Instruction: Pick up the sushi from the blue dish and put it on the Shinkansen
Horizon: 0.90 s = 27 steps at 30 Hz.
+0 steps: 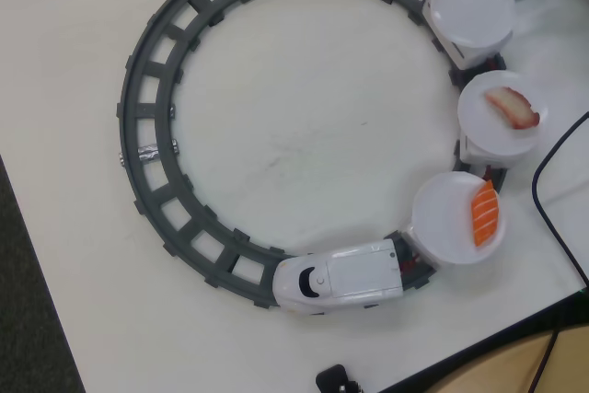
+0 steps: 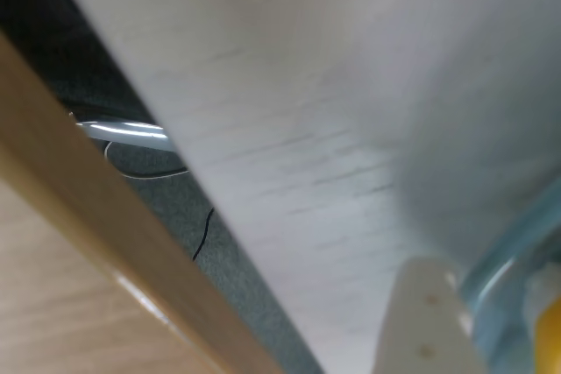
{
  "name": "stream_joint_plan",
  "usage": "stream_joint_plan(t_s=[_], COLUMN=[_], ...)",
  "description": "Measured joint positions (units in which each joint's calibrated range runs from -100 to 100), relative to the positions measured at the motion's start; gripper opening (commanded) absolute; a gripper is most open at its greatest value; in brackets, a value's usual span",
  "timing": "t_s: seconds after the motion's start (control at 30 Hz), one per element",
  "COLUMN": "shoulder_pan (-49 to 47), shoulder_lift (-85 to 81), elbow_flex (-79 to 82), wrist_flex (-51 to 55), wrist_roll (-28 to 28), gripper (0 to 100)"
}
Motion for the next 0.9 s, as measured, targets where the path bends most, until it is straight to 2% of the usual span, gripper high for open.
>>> stream_joint_plan(t_s=[0.07,0.53,0.7,0.9], shoulder_pan=[0.0,0.08,-1.18,-5.67], shoulder_lift=[0.0,-1.6,-12.13,-29.47], elbow_flex=[0.0,0.09,2.16,13.96], wrist_flex=[-0.09,0.26,4.72,6.21], wrist_roll=[-0.05,-0.31,-1.15,-5.7], gripper=[1,2,2,2])
